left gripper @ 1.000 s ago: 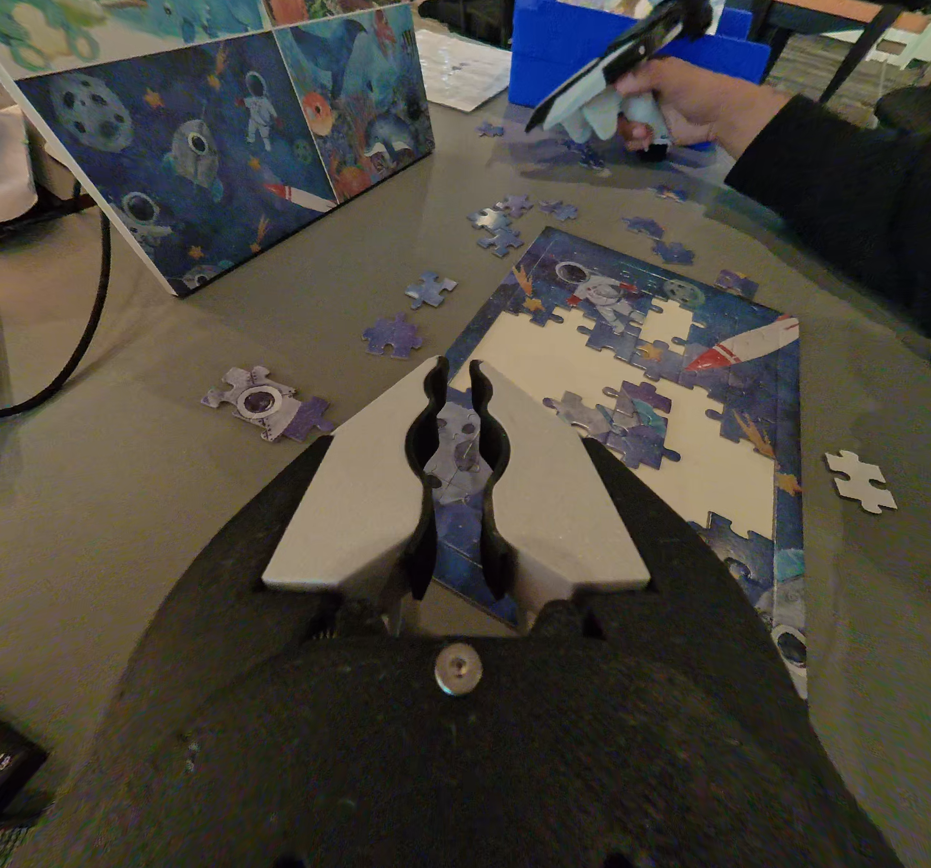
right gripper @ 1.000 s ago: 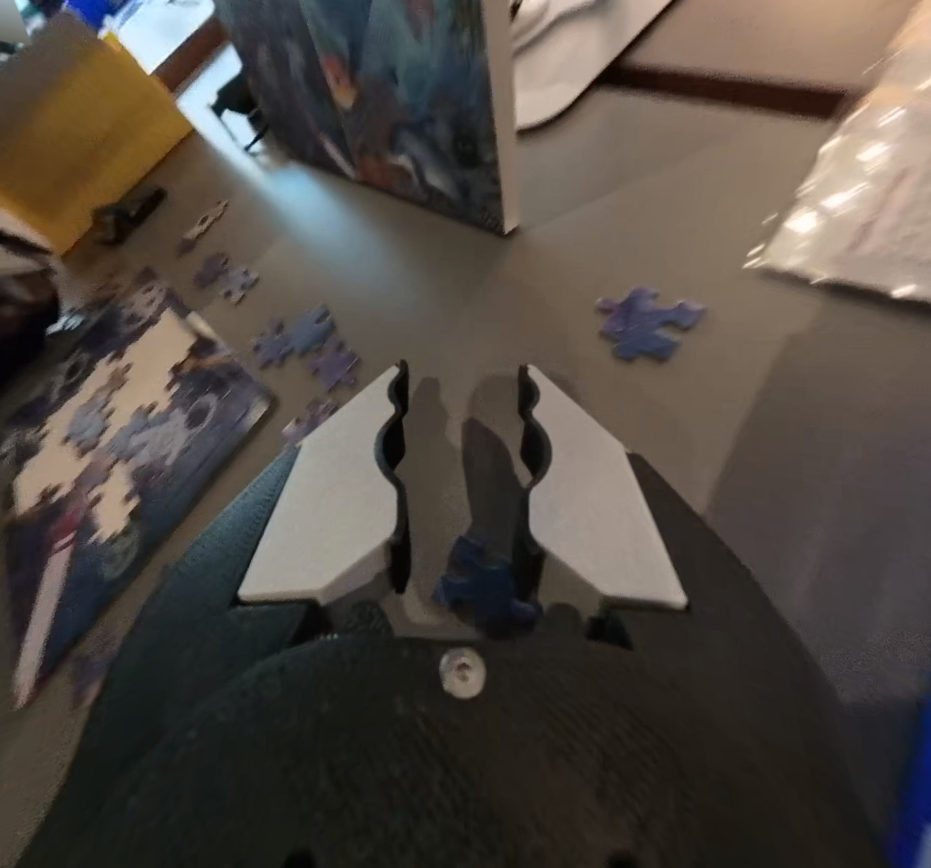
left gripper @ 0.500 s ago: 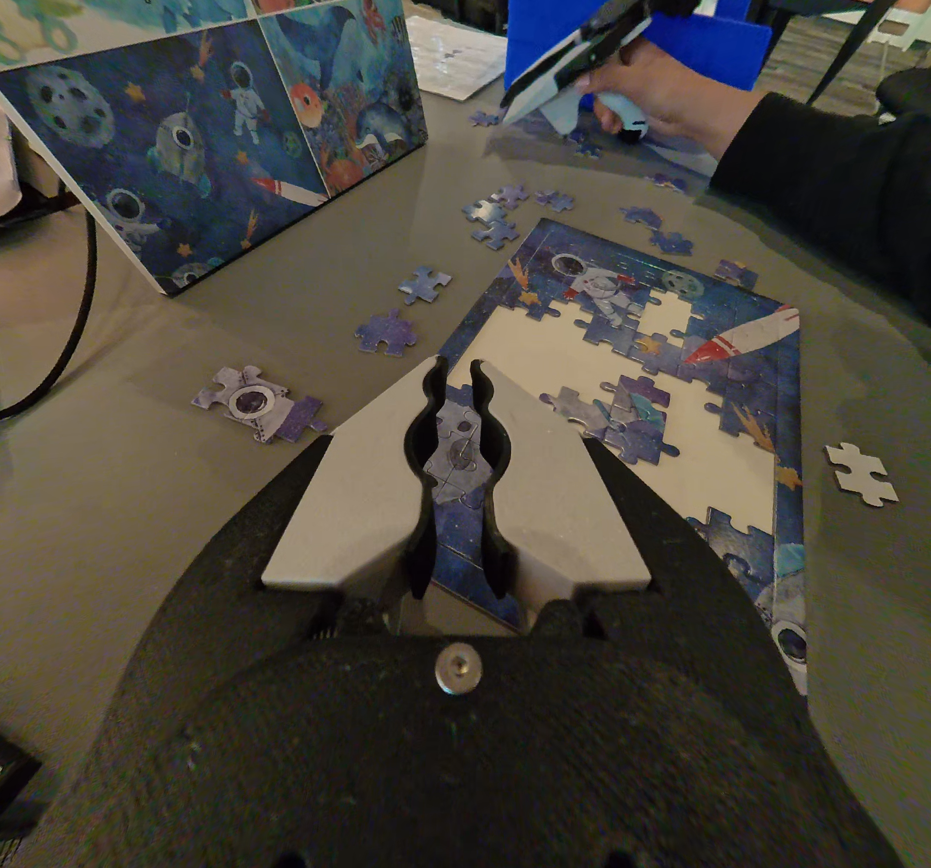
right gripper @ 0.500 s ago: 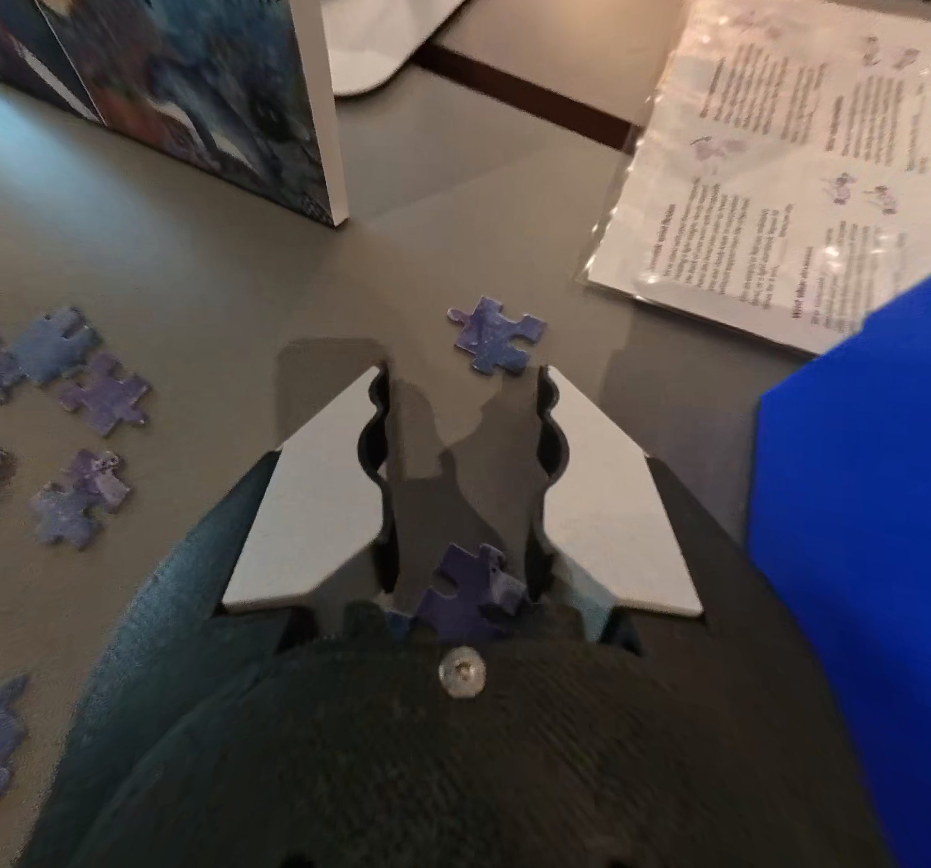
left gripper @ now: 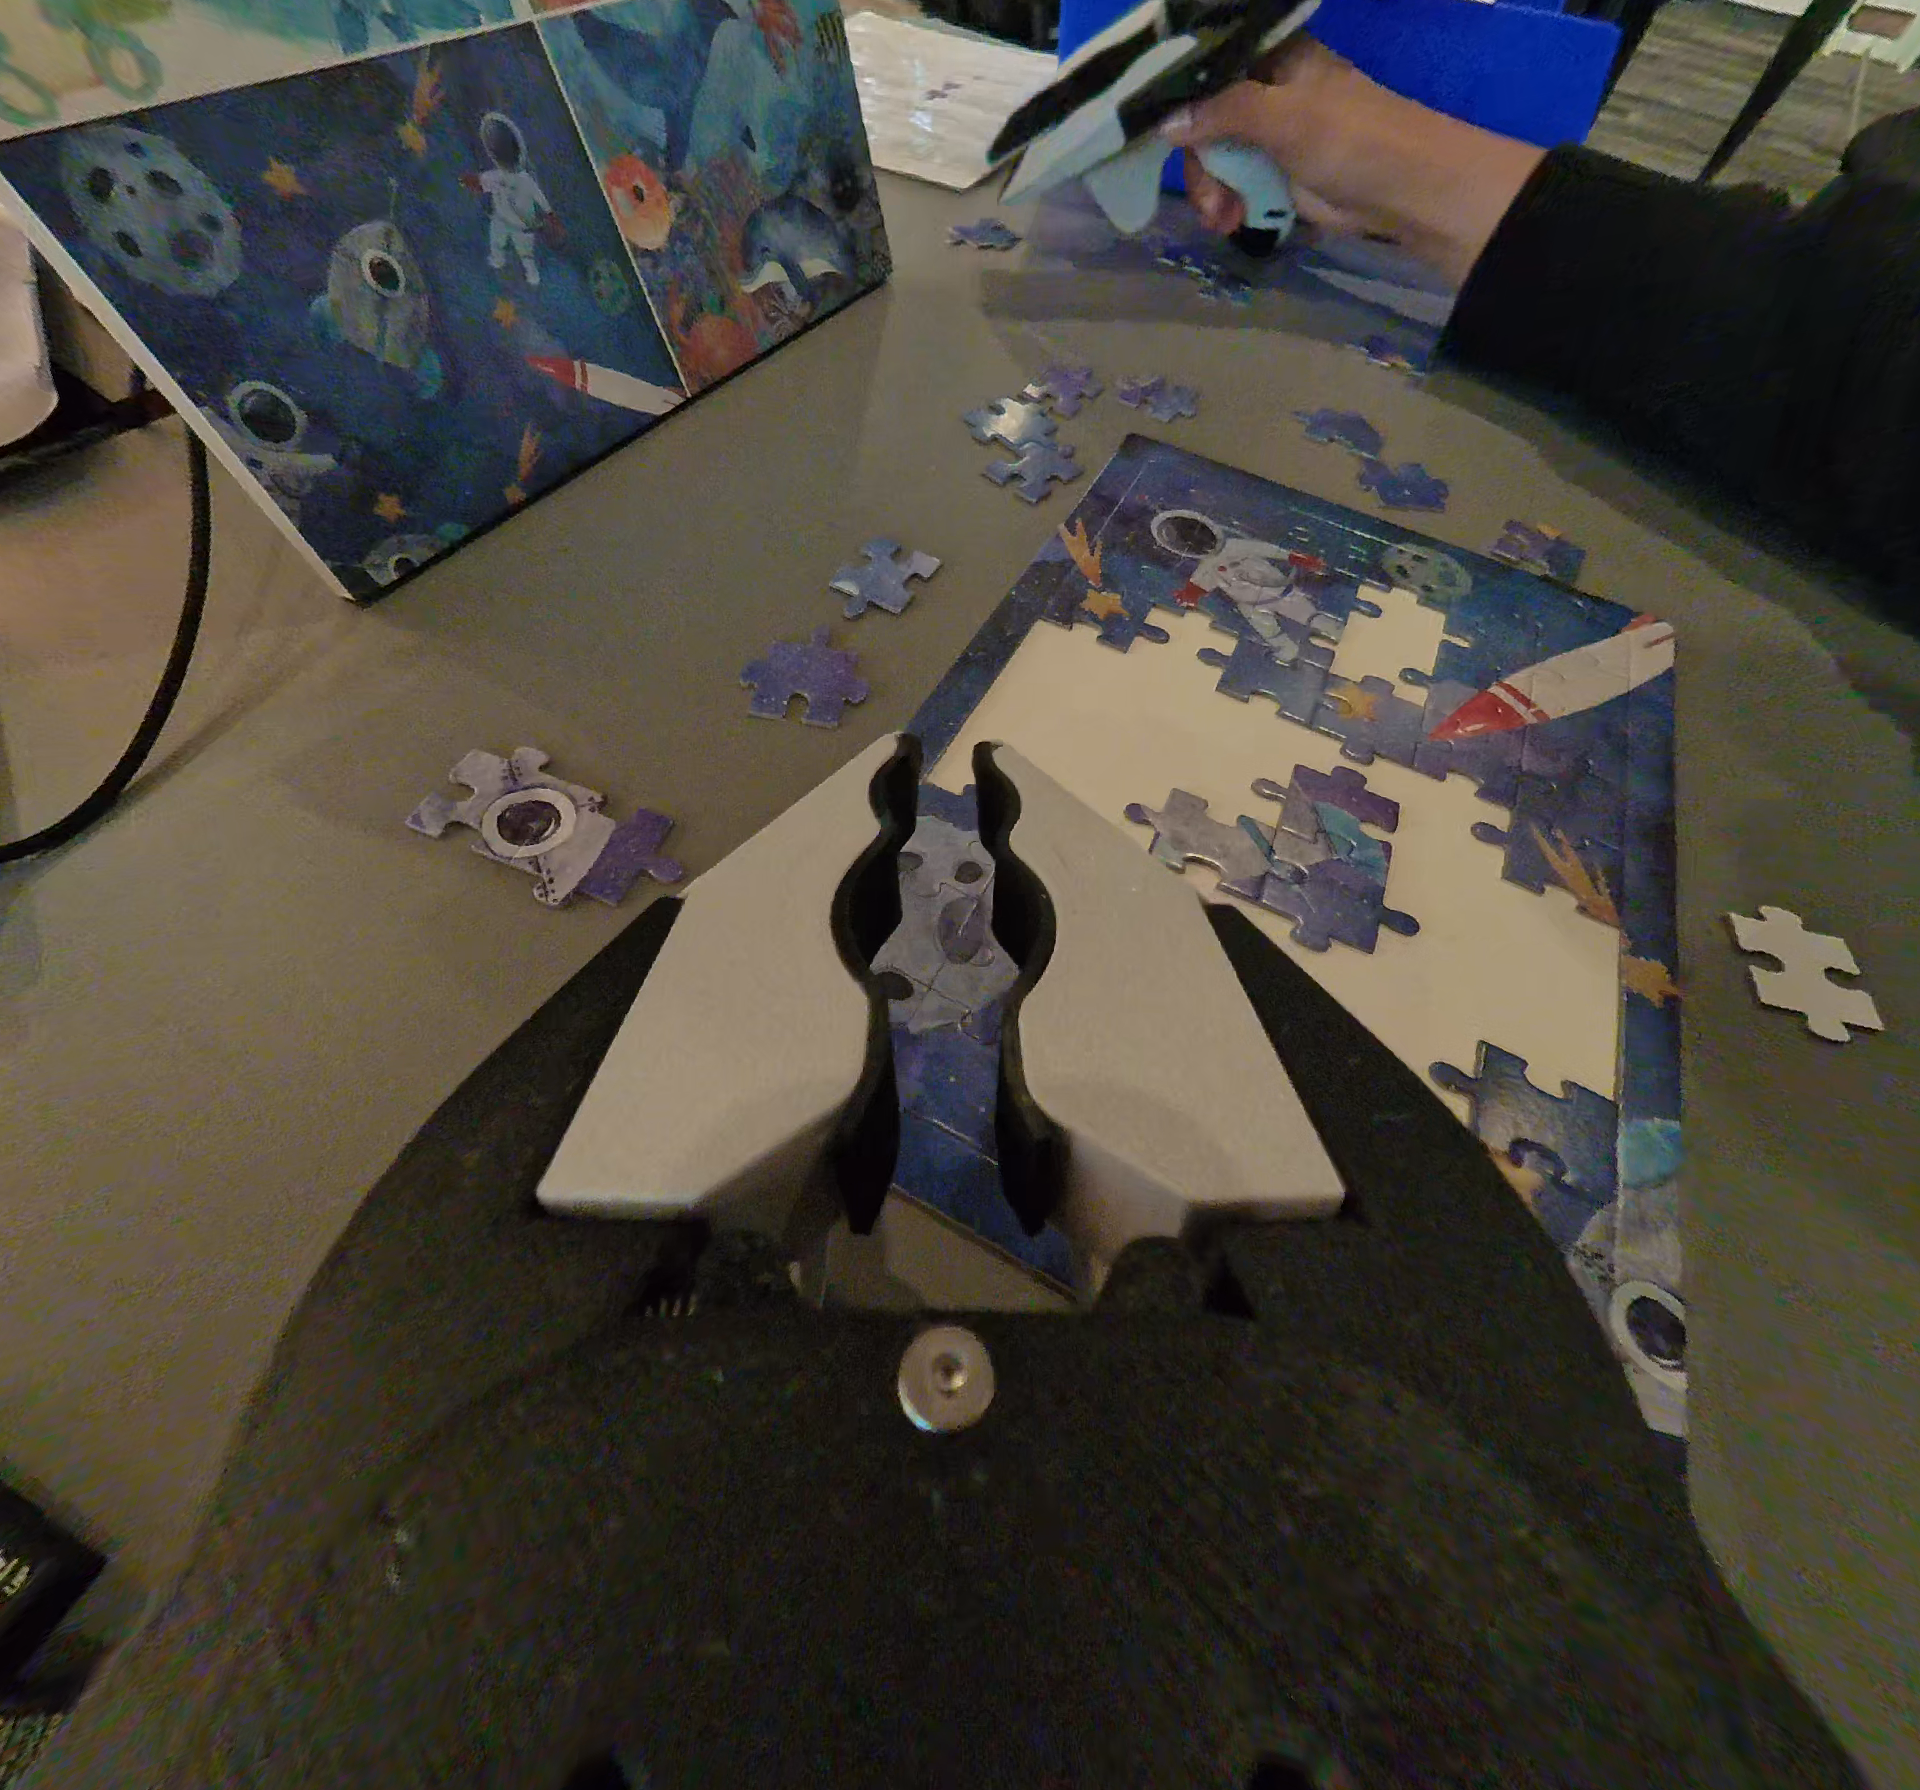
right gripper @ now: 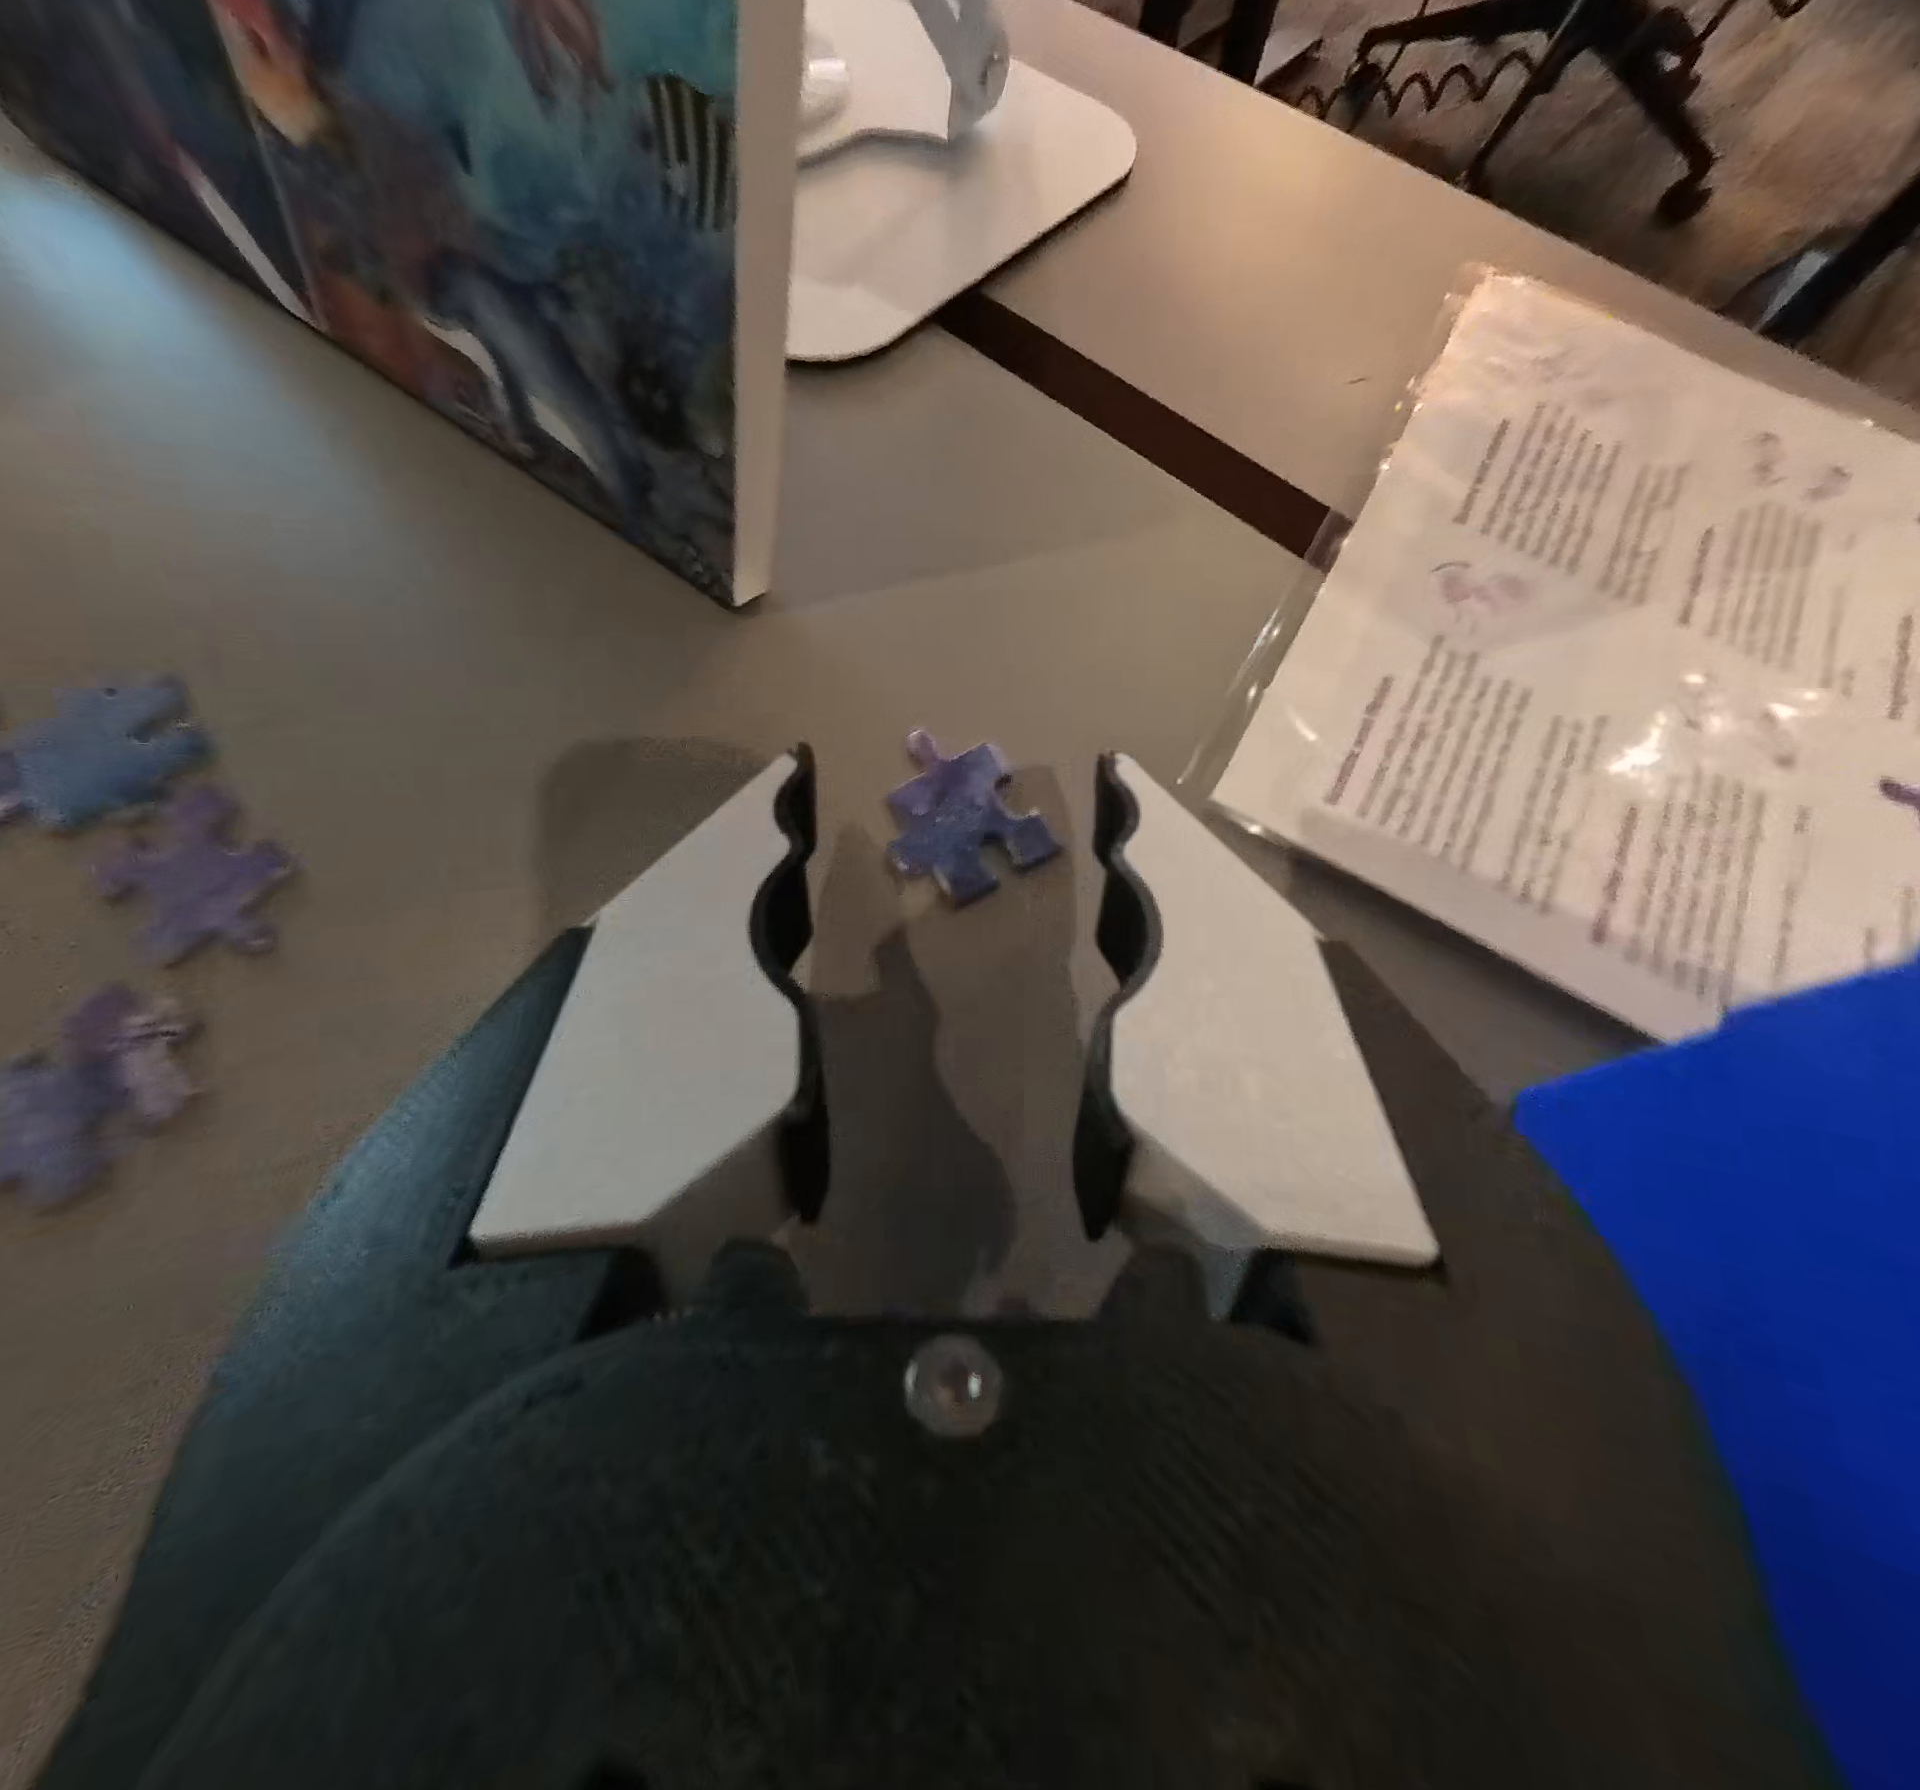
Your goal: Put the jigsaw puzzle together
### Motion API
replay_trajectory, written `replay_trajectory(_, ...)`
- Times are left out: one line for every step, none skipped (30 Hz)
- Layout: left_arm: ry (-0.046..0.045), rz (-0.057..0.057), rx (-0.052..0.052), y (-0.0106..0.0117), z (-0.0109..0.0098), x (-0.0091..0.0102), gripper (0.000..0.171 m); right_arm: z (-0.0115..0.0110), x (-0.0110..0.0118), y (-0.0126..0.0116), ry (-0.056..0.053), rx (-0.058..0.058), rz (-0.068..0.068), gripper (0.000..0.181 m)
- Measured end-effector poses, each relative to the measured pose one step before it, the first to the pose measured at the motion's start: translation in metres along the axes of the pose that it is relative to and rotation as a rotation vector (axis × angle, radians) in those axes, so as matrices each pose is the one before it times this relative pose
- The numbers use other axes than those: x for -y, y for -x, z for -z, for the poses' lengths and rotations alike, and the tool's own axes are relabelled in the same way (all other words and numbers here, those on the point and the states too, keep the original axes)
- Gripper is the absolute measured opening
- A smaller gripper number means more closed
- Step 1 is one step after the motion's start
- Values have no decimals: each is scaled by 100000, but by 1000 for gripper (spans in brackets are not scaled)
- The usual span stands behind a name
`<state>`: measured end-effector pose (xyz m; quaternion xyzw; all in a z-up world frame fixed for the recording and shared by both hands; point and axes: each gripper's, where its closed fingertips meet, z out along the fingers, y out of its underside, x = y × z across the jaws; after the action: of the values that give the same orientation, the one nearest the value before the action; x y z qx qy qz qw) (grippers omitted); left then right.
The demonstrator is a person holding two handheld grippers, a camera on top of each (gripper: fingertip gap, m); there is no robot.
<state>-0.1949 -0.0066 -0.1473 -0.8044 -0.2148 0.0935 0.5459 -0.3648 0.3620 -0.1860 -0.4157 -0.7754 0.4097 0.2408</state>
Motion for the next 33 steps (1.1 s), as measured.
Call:
replay_trajectory(289, -231, 703, 161, 14, -55, 7, -538, -53, -235, 2504, 934, 1830, 56)
replay_trajectory(347, -253, 939, 215, 23, -85, 7, -526, -131, -83, 3095, 2012, 1018, 58)
replay_trajectory(400, -112, 1131, 281, 32, -102, 7, -493, -256, -57, 3501, 2131, 575, 59)
replay_trajectory(324, 214, 1123, 308, 50, -110, 7, -464, -398, -10, 3709, 2151, 280, 60)
replay_trajectory(56, 640, 771, 283, 48, -66, 7, -410, -345, 61, 2692, 2307, 68, 62)
replay_trajectory(-163, 996, 176, 201, 47, -17, 7, -145, 11, 93, -334, 1943, -372, 60)
replay_trajectory(-249, 1218, -241, 132, 28, 4, 7, 39, 21, 47, -1031, 1014, -428, 60)
replay_trajectory(-169, 1228, -602, 26, 19, -2, 8, 123, -95, 130, -184, 884, 356, 59)
replay_trajectory(-79, 895, -780, -58, 7, -2, 8, 170, -167, 232, 142, 924, 1277, 59)
replay_trajectory(-6, 308, -518, -83, -12, -14, 8, 161, -191, 197, 193, 388, 1745, 58)
replay_trajectory(223, -267, -129, -79, -38, -40, 8, 143, -164, 132, 108, -118, 1533, 57)
replay_trajectory(477, -677, 71, -87, -49, -60, 8, 110, -96, 137, -18, 374, 489, 55)
replay_trajectory(561, -904, 145, -100, -59, -78, 8, 85, -59, 66, -38, 238, -42, 54)
replay_trajectory(631, -982, 164, -102, -71, -80, 9, 42, -36, 9, -20, -149, -56, 53)
replay_trajectory(590, -943, 145, -103, -61, -66, 8, 21, -2, 35, -45, -157, -123, 50)
replay_trajectory(449, -849, 60, -103, -62, -57, 8, 26, 4, 82, -3, 77, -27, 40)
replay_trajectory(352, -763, 21, -101, -36, -33, 8, 53, -25, 81, 408, 74, 101, 32)
replay_trajectory(223, -762, 175, -53, -13, -16, 8, 20, -15, 35, 484, -417, -182, 32)
replay_trajectory(130, -726, 511, 23, -3, -8, 8, 38, -19, 93, 511, -347, 230, 32)
replay_trajectory(76, -473, 565, 63, 22, -10, 8, 56, -32, 200, 671, -55, 793, 31)
replay_trajectory(-110, -33, 215, 42, 33, 8, 8, 87, 16, 291, 438, 121, 1132, 19)
replay_trajectory(-324, 346, -203, 1, 26, 58, 8, 159, 165, 343, -531, 43, 1449, 7)
replay_trajectory(-417, 449, -310, -12, 36, 65, 8, 240, 335, 393, -1621, -114, 1639, 0)
replay_trajectory(-388, 377, -264, -9, 42, 59, 8, 288, 417, 265, -2214, -935, 1023, 1)
replay_trajectory(-338, 280, -252, -32, 25, 48, 8, 329, 347, 217, -1712, -881, 316, 0)
replay_trajectory(-319, 176, -306, -60, 23, 57, 8, 352, 271, 185, -1341, -606, -243, 0)
replay_trajectory(-280, 83, -376, -96, 9, 57, 8, 351, 251, -31, -1610, -1361, -723, 2)
replay_trajectory(-219, -28, -396, -117, 1, 41, 8, 319, 210, -298, -2066, -2481, -1237, 6)
replay_trajectory(-32, -126, -319, -103, -23, 9, 8, 223, 145, -522, -2310, -3073, -2127, 12)
replay_trajectory(122, -228, -144, -67, -25, -7, 8, 82, -8, -667, -1934, -3185, -3460, 20)
replay_trajectory(184, -282, -5, -48, -33, -21, 8, -120, -218, -524, -772, -1591, -4016, 30)
replay_trajectory(169, -240, 68, -31, -17, -25, 8, -269, -473, -374, 1046, -341, -3788, 37)
replay_trajectory(1, -168, 54, -17, 0, 9, 8, -334, -653, -367, 2708, -462, -2687, 42)
